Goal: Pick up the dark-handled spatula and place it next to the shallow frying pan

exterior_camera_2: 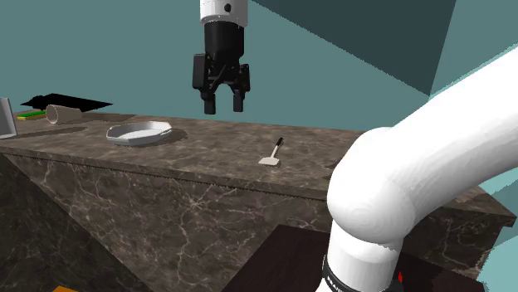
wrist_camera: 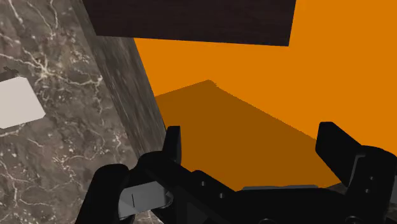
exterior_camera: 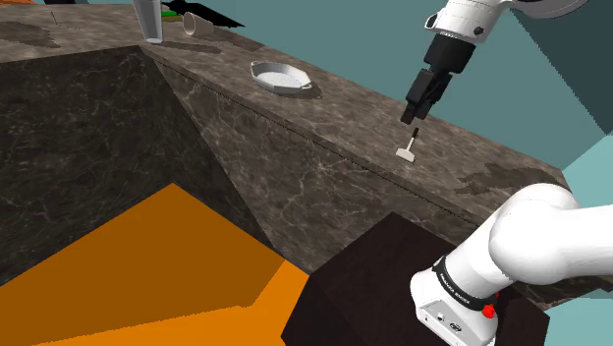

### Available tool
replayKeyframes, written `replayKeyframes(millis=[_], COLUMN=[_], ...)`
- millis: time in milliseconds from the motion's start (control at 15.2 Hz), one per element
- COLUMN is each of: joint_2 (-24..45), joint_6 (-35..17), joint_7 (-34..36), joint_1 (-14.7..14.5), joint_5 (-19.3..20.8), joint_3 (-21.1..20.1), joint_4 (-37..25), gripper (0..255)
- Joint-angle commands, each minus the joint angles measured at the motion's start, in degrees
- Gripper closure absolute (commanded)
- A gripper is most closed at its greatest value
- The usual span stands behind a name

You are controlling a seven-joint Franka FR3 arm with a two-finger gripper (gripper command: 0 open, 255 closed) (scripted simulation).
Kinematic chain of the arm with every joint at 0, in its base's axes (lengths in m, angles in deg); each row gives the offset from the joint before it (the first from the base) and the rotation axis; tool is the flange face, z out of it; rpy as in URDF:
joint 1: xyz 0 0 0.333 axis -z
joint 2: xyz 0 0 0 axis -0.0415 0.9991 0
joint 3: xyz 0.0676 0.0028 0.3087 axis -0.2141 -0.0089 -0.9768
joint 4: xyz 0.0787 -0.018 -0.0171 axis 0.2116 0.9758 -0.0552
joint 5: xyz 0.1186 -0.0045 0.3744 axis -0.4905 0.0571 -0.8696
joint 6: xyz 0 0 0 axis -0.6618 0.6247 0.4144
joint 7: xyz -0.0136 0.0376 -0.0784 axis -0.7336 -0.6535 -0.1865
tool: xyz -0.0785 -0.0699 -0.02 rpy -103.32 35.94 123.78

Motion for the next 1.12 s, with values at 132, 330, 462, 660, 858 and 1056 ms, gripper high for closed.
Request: replayKeyframes(millis=[132,330,462,660,858,1056], joint_2=[2.69,6.81,9.57,13.67,17.69,21.56], joint_6=[-3.42,-8.35,-11.47,-15.92,-20.06,-23.90], joint_7=[2.30,5.80,8.17,11.76,15.42,19.11], joint_1=[1.86,4.65,6.47,9.19,11.83,14.43], joint_5=[0.59,1.52,2.18,3.19,4.26,5.33], joint_3=[0.22,0.68,1.07,1.76,2.63,3.62], joint_4=[0.28,0.40,0.31,-0.04,-0.61,-1.34], gripper=[0,0,0,0,0,0])
